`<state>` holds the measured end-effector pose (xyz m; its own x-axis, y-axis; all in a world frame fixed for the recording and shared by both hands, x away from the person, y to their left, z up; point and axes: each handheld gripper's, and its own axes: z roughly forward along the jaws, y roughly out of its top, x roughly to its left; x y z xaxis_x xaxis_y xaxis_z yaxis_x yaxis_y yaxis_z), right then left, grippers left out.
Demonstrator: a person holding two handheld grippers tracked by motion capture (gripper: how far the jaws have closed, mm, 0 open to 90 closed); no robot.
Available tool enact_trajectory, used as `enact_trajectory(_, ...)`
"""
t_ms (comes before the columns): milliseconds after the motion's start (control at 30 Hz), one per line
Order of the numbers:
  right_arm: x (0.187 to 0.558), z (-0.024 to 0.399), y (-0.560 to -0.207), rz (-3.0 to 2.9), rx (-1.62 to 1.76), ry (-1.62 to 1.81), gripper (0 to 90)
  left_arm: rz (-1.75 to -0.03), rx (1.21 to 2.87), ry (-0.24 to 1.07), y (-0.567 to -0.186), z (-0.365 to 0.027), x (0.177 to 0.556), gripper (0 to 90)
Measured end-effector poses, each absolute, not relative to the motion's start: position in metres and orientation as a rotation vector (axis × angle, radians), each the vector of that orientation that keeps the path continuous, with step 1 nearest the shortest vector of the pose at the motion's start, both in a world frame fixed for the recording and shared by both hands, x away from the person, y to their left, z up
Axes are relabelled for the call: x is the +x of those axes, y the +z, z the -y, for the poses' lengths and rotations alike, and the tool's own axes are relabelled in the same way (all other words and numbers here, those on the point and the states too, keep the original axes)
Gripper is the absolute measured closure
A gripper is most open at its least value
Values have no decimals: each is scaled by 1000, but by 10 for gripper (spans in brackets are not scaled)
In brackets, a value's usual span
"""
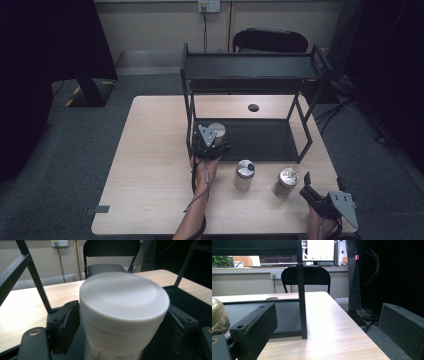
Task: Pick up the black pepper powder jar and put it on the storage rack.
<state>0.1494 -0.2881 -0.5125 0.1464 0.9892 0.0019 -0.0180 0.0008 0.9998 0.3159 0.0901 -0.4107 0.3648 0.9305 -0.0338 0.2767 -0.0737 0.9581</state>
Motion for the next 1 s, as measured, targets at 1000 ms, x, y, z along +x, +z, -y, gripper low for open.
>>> enact_trajectory(1000,149,287,-513,-1085,1260,1107,8,-1060,1553,773,-402,-93,312,1)
